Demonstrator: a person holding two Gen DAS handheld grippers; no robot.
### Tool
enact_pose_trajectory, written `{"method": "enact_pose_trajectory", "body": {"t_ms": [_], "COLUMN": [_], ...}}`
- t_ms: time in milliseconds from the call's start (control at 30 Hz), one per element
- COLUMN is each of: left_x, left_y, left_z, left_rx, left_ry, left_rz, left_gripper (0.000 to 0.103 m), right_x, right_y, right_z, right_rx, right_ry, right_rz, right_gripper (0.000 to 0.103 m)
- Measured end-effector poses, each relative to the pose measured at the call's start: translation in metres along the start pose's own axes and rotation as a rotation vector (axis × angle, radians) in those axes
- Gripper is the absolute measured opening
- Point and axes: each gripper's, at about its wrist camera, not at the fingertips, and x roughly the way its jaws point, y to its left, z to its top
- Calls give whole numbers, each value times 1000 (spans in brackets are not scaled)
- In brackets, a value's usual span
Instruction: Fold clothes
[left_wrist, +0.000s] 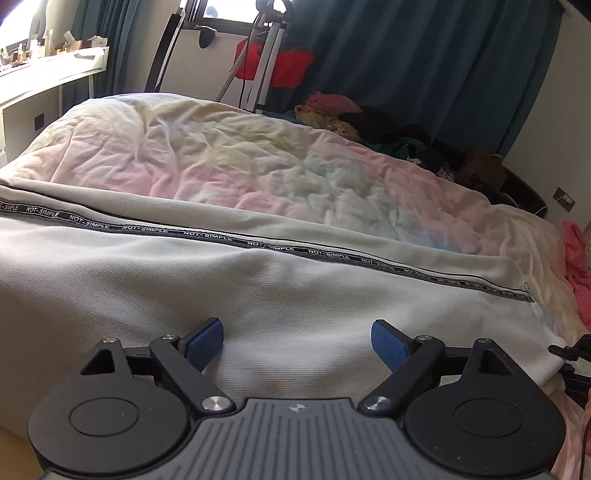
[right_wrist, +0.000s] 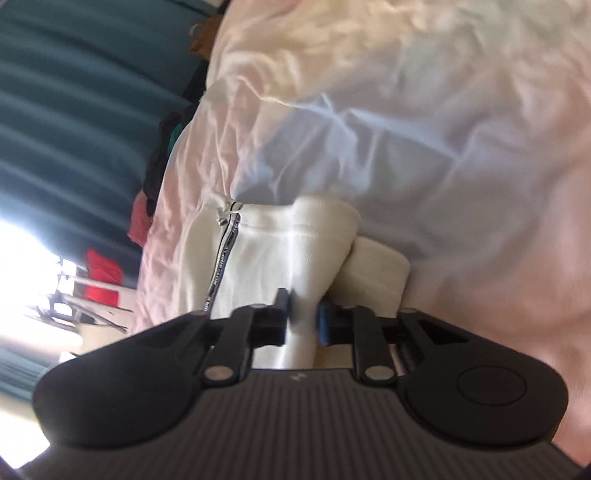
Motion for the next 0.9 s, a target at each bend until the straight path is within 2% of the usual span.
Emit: {"method": "enact_pose_trajectory", "body": {"t_ms": [200,333,533,667,733,833,867,900], "left_x": [-1,-6,-12,-15,-16,-18,-17,-17], "left_y": [1,3,6,5,4,4,4,3], "left_z": [0,0,-3,-8,-9,-11,-12,-12], "left_rx": [4,-9,-19,-5,1,7,10,13], "left_ry": [0,6,13,11,8,6,6,5], "left_rz": [-8,-20,-29,-15,-9,0,3,7], "left_gripper": [89,89,89,89,89,89,89,89], "right_x": [-19,-34,-39,-44,-48,-52,-53,-53], "right_y": [12,12,-1,-14,-18,-25,-29,-29], "right_z": [-3,-3,1,-2,-3,-4,-5,-6], "right_rx": [-36,25,35,150,172,215,238,239], "right_ry": [-86,-120,-63,-37,-25,0,16,33], "right_rz": [31,47,-32,17,11,-3,-5,-3], "right_gripper": [5,5,5,7,8,14,29,51]}}
